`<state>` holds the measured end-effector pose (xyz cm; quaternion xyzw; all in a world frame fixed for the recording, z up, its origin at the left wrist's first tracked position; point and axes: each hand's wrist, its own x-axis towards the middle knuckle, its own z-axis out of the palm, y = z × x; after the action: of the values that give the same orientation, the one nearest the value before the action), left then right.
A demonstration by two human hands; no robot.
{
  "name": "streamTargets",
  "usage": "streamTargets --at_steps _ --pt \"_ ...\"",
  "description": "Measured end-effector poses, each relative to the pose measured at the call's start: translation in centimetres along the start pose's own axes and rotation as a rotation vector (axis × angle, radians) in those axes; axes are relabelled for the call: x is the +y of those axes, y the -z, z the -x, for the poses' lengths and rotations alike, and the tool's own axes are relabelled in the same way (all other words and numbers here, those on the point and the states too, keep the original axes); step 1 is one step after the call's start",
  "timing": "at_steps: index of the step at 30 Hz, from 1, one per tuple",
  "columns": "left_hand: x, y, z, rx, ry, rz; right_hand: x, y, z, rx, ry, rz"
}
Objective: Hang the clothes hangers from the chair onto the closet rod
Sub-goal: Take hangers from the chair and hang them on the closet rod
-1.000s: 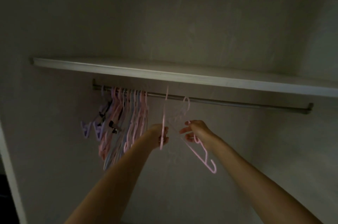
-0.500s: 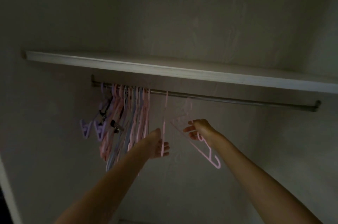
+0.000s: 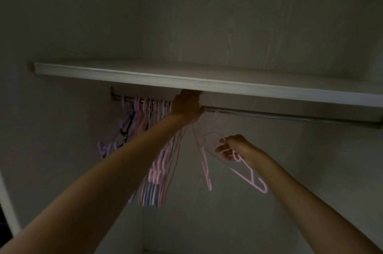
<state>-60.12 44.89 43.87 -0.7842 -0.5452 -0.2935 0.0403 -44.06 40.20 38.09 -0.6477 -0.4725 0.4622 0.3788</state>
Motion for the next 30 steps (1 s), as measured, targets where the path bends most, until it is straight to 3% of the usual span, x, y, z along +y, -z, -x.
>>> streamTargets --at_steps 4,9,11,23,30 --pt "-2.0 -2.7 -2.3 -0.133 -0.129 -0.23 0.3 0.4 -0.6 -0.007 -0.004 0.035" --pt "-5.0 -2.7 -1.4 -0.006 -0.12 -0.35 0.8 1.1 0.8 -0.048 0.042 0.006" --pt "-6.4 -2.0 -0.8 -0.042 -0.128 -0.434 1.0 1.2 1.4 -0.031 0.046 0.015" --pt "-6.2 0.2 0.4 -0.155 0.02 -0.228 -4.7 -0.9 2.2 0.115 0.125 0.001" --pt "-7.1 0.1 1.6 -0.135 -0.003 -0.209 -2.2 -7.0 -2.6 0.15 0.108 0.088"
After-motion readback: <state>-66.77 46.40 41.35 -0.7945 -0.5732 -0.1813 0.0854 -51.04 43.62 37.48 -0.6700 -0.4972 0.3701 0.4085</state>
